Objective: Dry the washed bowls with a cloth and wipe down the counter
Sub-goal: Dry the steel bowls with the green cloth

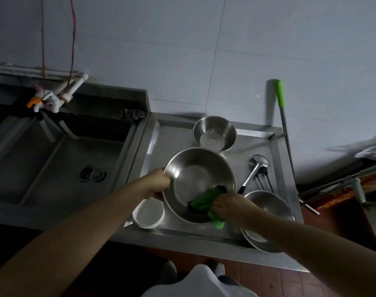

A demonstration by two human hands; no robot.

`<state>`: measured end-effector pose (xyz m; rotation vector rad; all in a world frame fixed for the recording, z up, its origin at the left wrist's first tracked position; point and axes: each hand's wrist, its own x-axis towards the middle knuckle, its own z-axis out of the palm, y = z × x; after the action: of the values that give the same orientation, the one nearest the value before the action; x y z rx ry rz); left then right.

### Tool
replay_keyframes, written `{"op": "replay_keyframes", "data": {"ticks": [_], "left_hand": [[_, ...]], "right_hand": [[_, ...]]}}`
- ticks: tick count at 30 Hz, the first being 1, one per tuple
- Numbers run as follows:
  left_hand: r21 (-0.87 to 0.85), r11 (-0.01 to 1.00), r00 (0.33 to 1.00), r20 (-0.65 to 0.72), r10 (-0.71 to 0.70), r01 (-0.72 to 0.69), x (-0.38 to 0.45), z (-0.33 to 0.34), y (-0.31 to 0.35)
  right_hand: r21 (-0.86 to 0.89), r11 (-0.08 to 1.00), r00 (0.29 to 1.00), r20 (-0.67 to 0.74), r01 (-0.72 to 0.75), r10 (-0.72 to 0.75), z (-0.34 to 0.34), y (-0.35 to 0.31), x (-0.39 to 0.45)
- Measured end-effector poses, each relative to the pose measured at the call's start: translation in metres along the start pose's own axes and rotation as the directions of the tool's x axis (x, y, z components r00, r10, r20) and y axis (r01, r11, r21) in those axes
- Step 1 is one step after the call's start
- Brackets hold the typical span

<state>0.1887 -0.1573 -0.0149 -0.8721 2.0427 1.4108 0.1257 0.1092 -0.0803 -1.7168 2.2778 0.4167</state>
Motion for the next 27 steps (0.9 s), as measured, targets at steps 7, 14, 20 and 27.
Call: {"op": "replay_keyframes", "data": {"ticks": [7, 14, 20, 27], "left_hand": [[-0.432, 0.902, 0.992, -0.124, -0.029, -0.028, 0.022, 0.021, -0.009], [-0.741, 0.671, 0.961, -0.181, -0.207, 0.005, 0.024, 0.088, -0.022], [-0.456, 0.890, 0.982, -0.179, -0.057, -0.031, 0.021, 0.069, -0.013], [-0.055, 0.998, 1.000, -0.004, 0.003, -0.003, 0.010, -0.008, 0.006]], "right_hand": [[0.170, 0.975, 0.990, 0.002, -0.141, 0.142, -0.012, -0.029, 0.015], [0.237, 0.924, 0.954, 0.081, -0.301, 0.290, -0.037, -0.049, 0.039], [0.390, 0.868, 0.951, 0.091, -0.308, 0.296, -0.028, -0.055, 0.042], [0.072, 0.996, 0.998, -0.051, -0.043, 0.047, 0.014, -0.021, 0.010]]}}
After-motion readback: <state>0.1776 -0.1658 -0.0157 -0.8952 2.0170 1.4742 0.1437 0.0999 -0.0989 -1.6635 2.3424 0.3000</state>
